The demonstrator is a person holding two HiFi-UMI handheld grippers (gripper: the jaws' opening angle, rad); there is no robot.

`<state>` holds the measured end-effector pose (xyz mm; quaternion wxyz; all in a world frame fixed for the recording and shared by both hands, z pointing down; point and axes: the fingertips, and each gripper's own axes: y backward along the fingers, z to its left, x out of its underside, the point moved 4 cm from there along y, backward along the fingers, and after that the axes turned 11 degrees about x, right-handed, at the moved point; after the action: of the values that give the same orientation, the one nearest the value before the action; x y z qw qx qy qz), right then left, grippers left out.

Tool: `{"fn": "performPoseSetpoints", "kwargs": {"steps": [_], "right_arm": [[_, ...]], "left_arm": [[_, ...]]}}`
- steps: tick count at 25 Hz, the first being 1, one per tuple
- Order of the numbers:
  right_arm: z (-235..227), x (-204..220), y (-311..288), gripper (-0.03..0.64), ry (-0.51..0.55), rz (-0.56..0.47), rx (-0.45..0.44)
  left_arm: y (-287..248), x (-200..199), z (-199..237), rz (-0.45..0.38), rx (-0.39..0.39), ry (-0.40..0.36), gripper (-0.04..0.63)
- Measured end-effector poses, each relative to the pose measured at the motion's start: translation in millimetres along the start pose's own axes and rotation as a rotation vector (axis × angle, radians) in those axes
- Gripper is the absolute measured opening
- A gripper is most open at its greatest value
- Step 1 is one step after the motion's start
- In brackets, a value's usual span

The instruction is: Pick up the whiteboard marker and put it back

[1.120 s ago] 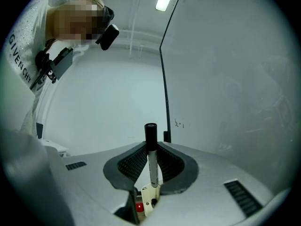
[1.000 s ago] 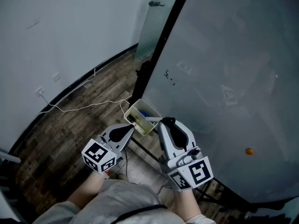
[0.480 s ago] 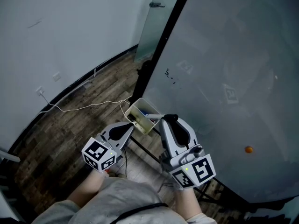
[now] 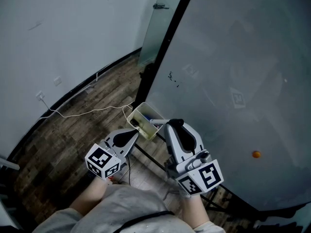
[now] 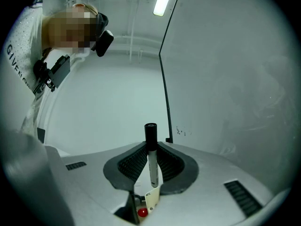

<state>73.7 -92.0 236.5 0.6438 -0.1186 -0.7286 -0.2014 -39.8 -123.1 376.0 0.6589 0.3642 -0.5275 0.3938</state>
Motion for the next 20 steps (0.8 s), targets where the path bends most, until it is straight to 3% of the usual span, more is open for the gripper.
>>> {"fn": "performPoseSetpoints", "kwargs": {"steps": [15, 20], "right_arm": [[1, 8, -5, 0.075, 0.002, 0.021, -0.008], [5, 21, -8, 0.075, 0.096, 0.052, -0.001]], "left_arm": [[8, -3, 6, -0.016, -0.026, 0.009, 0.015], [16, -5, 13, -0.021, -0.061, 0.001, 0.015]]}}
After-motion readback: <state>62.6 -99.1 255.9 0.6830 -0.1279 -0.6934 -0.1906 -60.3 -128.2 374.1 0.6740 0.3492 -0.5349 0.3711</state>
